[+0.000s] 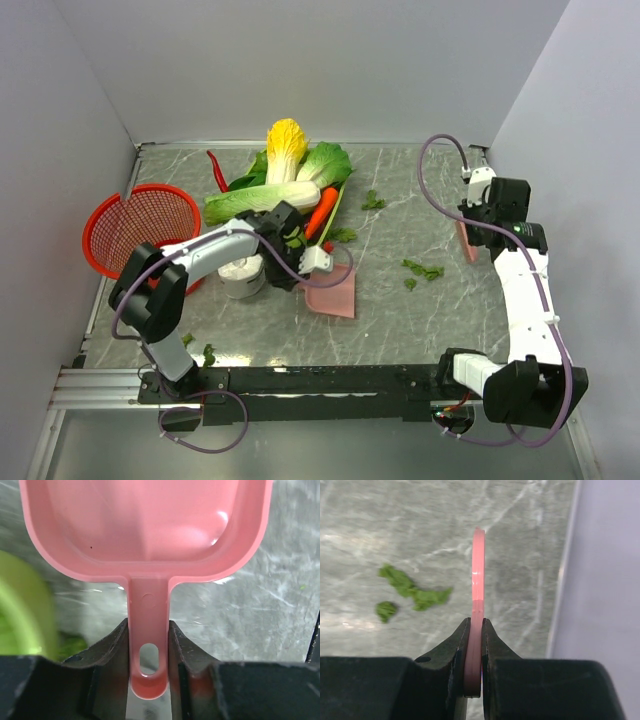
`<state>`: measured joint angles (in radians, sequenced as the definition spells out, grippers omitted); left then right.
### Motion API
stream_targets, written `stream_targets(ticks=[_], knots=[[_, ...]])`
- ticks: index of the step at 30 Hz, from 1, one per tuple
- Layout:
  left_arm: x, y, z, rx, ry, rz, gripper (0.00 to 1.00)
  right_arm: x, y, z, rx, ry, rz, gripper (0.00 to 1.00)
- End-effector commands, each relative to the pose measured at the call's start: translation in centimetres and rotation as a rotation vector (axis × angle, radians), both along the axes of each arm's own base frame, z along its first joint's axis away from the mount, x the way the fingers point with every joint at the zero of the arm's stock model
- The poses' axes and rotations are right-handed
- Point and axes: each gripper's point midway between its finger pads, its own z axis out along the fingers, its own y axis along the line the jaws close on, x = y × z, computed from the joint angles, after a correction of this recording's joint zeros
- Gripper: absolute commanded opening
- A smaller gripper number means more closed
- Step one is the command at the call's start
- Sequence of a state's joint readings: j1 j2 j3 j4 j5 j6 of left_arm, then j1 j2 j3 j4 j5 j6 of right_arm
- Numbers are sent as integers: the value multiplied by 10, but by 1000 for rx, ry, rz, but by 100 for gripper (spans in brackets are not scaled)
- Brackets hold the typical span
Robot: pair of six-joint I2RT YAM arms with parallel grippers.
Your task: Sweep away the paper scraps from the table
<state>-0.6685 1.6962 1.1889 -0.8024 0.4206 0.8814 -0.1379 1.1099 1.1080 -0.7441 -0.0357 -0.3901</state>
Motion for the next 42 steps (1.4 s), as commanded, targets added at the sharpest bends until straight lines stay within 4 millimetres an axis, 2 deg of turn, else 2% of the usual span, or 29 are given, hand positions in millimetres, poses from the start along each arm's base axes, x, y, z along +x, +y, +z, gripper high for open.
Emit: stream_targets(ticks=[1, 6, 13, 17, 24, 28, 29, 32, 34, 35, 38, 42], knots=[[20, -25, 35, -25, 5, 49, 1, 10, -25, 24, -157, -28, -9, 0], [44, -45, 50, -7, -100, 58, 1, 11, -24, 3, -88, 77, -74, 0], [69, -65, 38, 81, -212, 44, 1, 13, -3, -18, 34, 149, -89, 0], [72, -77, 30, 85, -258, 14, 1, 12, 6, -30, 74, 199, -93, 0], [64, -83, 5, 92, -228, -17, 1, 10, 48, -54, 247, 302, -45, 0], [54, -84, -12, 94, -200, -38, 1, 0, 92, -65, 377, 368, 48, 0], [53, -86, -13, 90, -198, -41, 1, 0, 96, -64, 407, 368, 38, 0], [51, -93, -12, 66, -193, -33, 1, -8, 135, -60, 515, 393, 138, 0], [49, -98, -13, 49, -175, -26, 1, -14, 149, -58, 557, 410, 172, 0], [49, -100, -14, 43, -170, -21, 1, -18, 162, -52, 613, 420, 218, 0], [47, -104, -14, 21, -157, -12, 1, -26, 176, -40, 692, 435, 254, 0], [42, -103, -12, 7, -119, 14, 1, -25, 174, -10, 683, 362, 296, 0]])
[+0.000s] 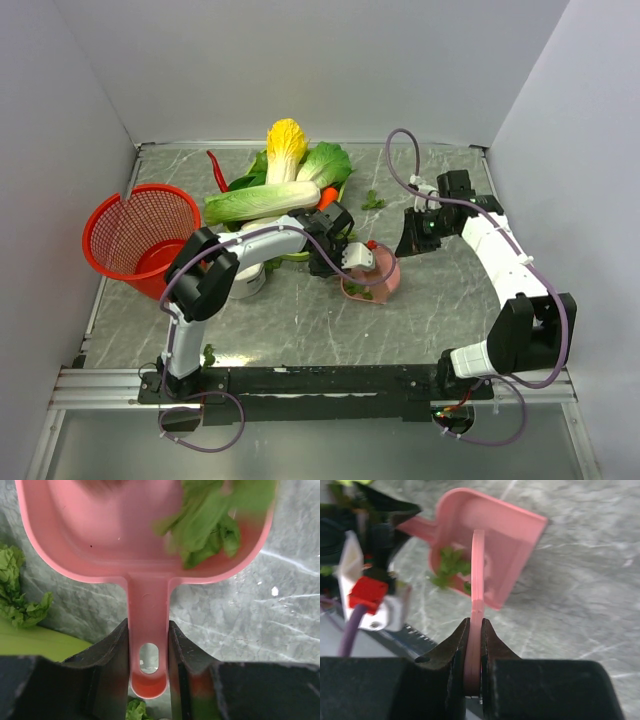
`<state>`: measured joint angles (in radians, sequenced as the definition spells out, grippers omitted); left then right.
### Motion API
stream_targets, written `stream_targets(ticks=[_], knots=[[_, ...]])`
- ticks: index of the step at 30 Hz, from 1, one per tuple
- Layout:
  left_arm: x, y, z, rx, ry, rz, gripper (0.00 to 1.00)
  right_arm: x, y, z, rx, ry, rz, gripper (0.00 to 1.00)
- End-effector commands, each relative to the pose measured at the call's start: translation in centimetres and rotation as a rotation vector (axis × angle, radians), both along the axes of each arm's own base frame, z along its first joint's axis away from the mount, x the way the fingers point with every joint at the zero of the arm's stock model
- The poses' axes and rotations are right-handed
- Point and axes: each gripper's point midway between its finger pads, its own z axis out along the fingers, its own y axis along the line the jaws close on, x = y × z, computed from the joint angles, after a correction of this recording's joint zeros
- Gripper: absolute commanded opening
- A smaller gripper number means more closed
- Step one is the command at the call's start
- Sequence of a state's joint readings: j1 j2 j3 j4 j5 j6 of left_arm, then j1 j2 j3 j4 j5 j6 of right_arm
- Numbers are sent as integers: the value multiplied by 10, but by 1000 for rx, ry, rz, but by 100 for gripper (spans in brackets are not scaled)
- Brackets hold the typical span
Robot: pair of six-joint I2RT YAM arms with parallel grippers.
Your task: Sweep away the paper scraps from the table
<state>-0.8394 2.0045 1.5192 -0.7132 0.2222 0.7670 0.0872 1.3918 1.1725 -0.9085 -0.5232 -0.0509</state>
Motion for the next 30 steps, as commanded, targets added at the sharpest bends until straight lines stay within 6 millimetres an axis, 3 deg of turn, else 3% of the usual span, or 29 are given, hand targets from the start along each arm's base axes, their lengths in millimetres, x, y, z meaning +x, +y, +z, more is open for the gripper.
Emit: stream_targets(ticks=[1, 6, 8, 13, 20, 21, 28, 30], knots=[[-8, -7, 5, -58, 53, 26, 1, -1, 10, 53, 91, -118, 40, 0], [-9, -2, 21, -86, 106, 84, 1, 10, -8, 90, 27, -254, 26, 0], [-9, -1, 28, -115, 131, 96, 1, 11, -14, 96, 5, -273, 30, 0], [-17, 3, 46, -153, 144, 80, 1, 43, -32, 118, -90, -387, 0, 0], [-29, 31, 51, -106, 138, 76, 1, 119, -41, 130, -132, -504, -117, 0], [-29, 36, 48, -90, 133, 70, 1, 138, -39, 132, -123, -545, -122, 0], [-41, 64, 42, -23, 147, 76, 1, 214, -19, 142, 25, -617, -195, 0], [-43, 69, 44, -21, 146, 78, 1, 232, -8, 132, 85, -599, -182, 0]])
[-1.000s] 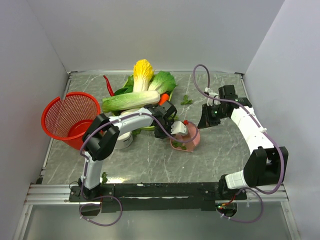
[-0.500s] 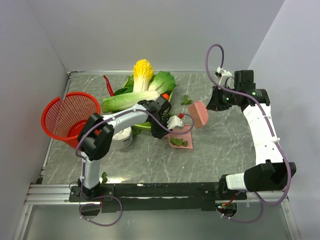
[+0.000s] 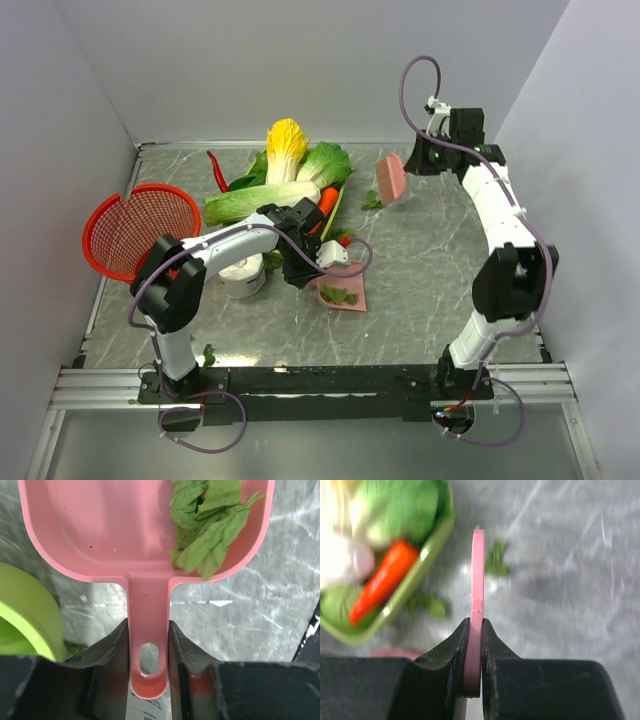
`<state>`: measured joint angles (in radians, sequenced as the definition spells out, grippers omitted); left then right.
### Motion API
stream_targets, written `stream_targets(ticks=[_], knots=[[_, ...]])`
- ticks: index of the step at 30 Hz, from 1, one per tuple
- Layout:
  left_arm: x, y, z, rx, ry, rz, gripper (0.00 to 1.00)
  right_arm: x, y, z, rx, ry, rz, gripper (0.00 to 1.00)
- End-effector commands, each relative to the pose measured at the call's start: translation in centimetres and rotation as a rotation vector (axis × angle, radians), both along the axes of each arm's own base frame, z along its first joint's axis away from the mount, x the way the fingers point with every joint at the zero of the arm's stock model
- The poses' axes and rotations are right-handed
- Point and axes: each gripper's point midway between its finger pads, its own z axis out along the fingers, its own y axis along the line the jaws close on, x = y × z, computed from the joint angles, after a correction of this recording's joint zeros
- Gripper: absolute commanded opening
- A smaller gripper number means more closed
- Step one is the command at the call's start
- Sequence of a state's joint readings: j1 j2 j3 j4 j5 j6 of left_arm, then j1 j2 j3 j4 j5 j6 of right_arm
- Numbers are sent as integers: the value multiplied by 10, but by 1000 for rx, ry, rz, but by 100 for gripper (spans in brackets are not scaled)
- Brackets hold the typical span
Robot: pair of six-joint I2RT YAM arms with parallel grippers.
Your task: Sweep away the paper scraps from the table
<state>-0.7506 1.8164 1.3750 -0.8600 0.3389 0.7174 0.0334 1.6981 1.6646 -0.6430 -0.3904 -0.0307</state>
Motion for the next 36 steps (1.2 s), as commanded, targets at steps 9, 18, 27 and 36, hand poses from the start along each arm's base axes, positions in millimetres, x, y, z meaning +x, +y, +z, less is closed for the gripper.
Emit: stream_targets(ticks=[9, 18, 27, 36], knots=[[-5, 19, 19, 13, -26, 3, 1, 93, 15, -39, 62, -27, -62, 0], [5, 22, 17, -3, -59, 22, 1, -3, -3, -62, 9, 131, -83, 0], [8, 18, 7, -31, -59, 13, 1, -149, -7, -43, -55, 157, 52, 0], [12, 18, 4, -17, -63, -7, 1, -156, -34, 7, -227, -64, -22, 0]])
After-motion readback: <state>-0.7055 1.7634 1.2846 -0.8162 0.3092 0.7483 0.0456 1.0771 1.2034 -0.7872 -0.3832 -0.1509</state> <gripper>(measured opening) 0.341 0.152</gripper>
